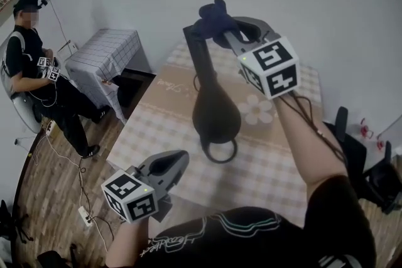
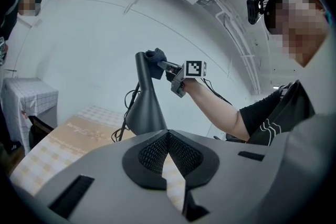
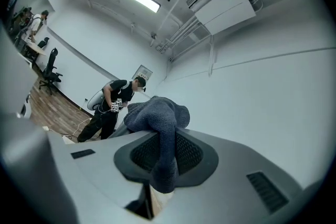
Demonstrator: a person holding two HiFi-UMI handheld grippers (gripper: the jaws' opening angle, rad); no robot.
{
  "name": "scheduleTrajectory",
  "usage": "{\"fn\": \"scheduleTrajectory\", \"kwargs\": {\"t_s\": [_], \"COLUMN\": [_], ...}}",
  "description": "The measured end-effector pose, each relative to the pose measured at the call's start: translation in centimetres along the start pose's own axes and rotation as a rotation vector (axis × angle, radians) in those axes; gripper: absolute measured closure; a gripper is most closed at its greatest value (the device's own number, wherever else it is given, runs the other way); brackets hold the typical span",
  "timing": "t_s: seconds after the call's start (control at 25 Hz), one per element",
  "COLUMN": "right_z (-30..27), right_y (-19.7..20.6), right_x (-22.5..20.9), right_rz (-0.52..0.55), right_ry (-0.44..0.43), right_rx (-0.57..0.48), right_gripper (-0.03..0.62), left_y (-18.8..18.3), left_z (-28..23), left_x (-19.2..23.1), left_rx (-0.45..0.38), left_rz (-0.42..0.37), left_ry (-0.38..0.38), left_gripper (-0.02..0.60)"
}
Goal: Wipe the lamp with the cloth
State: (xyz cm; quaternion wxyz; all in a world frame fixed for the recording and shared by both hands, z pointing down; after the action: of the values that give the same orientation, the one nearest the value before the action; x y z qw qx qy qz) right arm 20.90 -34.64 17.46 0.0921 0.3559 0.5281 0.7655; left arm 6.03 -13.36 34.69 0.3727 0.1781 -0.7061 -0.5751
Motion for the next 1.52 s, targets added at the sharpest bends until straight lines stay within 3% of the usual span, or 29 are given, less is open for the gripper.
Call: {"fn": "scheduleTrajectory", "kwargs": {"t_s": [0.8, 1.52], "right_z": [2.2, 5.1], "right_y": [3.3, 6.2], "right_x": [5.6, 8.5], "right_rz": [0.065, 0.116], "right_ry": [-0.24, -0.336], "right_rx": [0.053, 0.096], "right_gripper": [0.537, 0.537], "left_y": [2.6, 3.2], "left_z": [-0.1, -1.0], "left_x": [-2.3, -3.6], "left_rx": [0.0, 0.008], "left_rz": [0.008, 0.009], "left_ry": [-0.03, -0.021], "left_gripper": [0.583, 0.583]}}
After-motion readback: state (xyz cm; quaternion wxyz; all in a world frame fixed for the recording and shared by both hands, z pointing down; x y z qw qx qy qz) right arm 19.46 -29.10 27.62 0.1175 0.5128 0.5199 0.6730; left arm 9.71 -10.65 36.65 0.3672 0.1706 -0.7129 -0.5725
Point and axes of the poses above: the fingertips, and each gripper's own axes: z backward along the fingers, x to its left, y out of its underside, the point moved 4 cm from there along z, backward along the fingers, and after that the axes turned 11 degrees about -x, right-handed, at the moved point
